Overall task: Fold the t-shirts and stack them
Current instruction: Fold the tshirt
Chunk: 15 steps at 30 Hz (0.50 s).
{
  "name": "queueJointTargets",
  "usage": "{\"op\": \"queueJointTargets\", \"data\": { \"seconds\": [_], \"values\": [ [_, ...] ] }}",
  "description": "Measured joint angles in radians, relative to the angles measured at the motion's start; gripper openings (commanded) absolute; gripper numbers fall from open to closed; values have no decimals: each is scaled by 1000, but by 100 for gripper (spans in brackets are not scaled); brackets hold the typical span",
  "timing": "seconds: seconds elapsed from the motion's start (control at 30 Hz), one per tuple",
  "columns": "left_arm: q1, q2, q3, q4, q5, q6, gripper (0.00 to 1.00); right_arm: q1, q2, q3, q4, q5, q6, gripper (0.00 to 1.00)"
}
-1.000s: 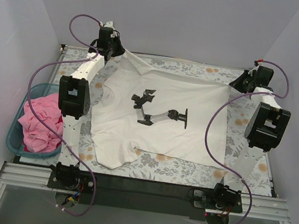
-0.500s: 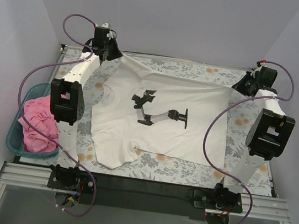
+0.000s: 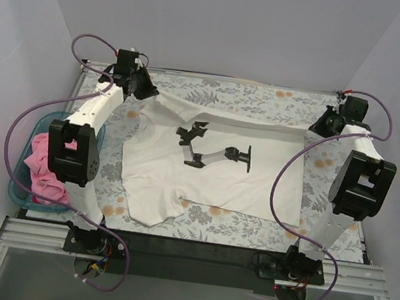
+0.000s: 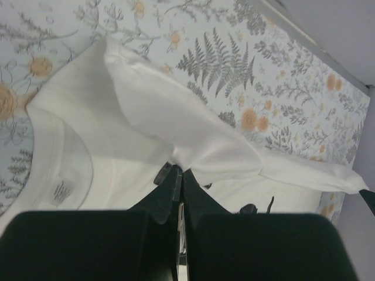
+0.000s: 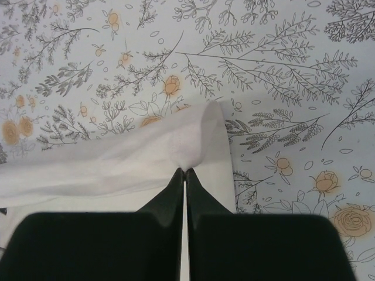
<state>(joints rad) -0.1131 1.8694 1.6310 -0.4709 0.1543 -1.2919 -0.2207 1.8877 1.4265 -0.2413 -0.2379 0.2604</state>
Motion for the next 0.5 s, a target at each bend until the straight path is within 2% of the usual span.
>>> {"op": "queueJointTargets", "data": {
  "seconds": [0.17,0.5],
  "values": [
    [1,-51,-134,0,22,-40,0,-1,-1,-37,-30,5,0,1],
    [1,-171,-249,-7,47,-90,0,-1,-14,-41,-62,21,-2,1]
  ]
}}
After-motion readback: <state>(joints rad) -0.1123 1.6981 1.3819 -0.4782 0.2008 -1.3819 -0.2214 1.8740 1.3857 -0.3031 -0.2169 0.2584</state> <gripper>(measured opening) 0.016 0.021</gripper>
